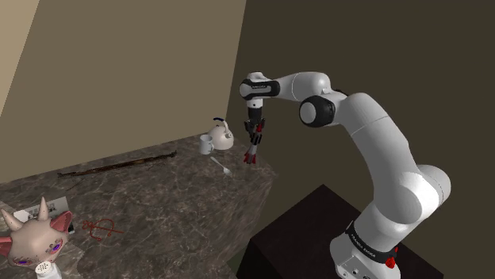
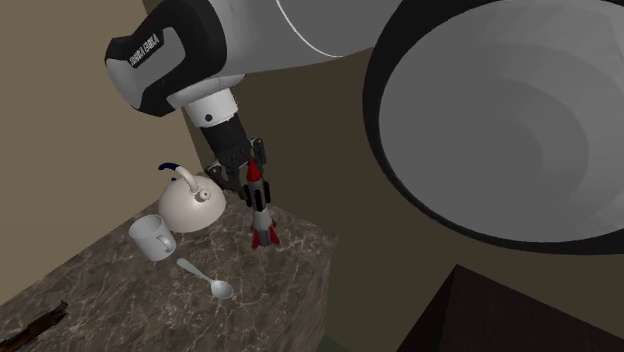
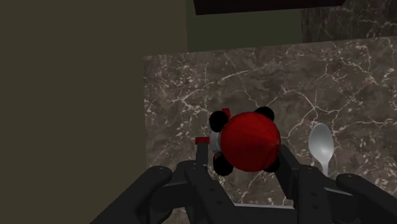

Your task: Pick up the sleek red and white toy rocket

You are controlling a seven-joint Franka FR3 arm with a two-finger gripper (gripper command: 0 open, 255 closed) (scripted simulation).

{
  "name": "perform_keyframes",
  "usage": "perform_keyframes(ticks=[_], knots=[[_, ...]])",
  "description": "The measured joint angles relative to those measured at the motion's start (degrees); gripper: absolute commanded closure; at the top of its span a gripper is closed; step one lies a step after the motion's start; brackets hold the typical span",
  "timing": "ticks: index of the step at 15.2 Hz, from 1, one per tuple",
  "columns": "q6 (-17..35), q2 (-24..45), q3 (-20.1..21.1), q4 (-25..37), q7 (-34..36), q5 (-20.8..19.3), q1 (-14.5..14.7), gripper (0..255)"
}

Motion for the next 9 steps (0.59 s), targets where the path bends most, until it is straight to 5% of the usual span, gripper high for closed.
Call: perform_keyframes(ticks=[9], knots=[[-3.78,-3.59,-0.11,0.20,-0.21,-0.10,0.11,255]])
